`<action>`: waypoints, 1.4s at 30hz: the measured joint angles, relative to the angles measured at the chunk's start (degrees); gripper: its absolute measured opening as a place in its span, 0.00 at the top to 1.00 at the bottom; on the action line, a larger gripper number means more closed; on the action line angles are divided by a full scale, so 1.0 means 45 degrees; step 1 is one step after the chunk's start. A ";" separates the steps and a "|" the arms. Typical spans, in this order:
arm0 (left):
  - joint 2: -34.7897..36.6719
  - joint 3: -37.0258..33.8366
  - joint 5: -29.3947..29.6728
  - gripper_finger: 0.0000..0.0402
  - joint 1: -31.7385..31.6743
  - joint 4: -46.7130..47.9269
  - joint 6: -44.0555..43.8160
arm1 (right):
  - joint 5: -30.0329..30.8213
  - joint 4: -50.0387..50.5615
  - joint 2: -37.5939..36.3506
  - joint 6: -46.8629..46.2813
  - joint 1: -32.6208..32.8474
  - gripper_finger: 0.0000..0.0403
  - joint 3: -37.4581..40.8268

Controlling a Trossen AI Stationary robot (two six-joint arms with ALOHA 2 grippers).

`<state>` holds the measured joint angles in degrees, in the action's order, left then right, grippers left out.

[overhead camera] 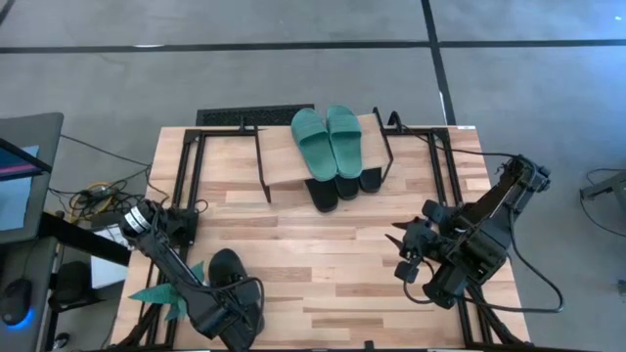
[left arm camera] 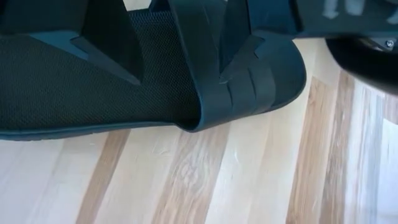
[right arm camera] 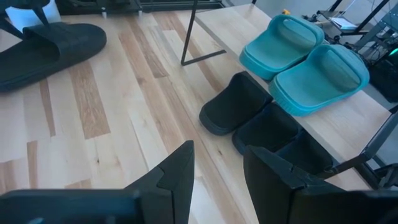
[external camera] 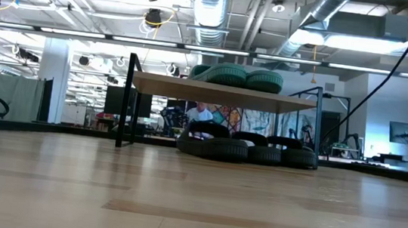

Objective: Pick and place slides into the shelf
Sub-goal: Put the black slide under the shelf

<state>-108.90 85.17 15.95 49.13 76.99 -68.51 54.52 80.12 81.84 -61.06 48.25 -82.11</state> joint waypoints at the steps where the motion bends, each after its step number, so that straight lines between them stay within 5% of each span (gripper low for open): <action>1: 0.0000 0.0000 0.0003 0.52 0.0002 0.0000 -0.0002 | 0.0001 -0.0018 -0.0003 0.0000 0.0000 0.68 0.0000; 42: 0.0019 -0.1185 -0.0132 0.52 0.0252 -0.0262 -0.0035 | 0.0001 -0.0189 -0.0001 0.0025 0.0034 0.68 0.0000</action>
<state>-108.81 79.83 15.35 50.26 75.81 -68.66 54.52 79.27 81.83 -60.94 48.40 -82.11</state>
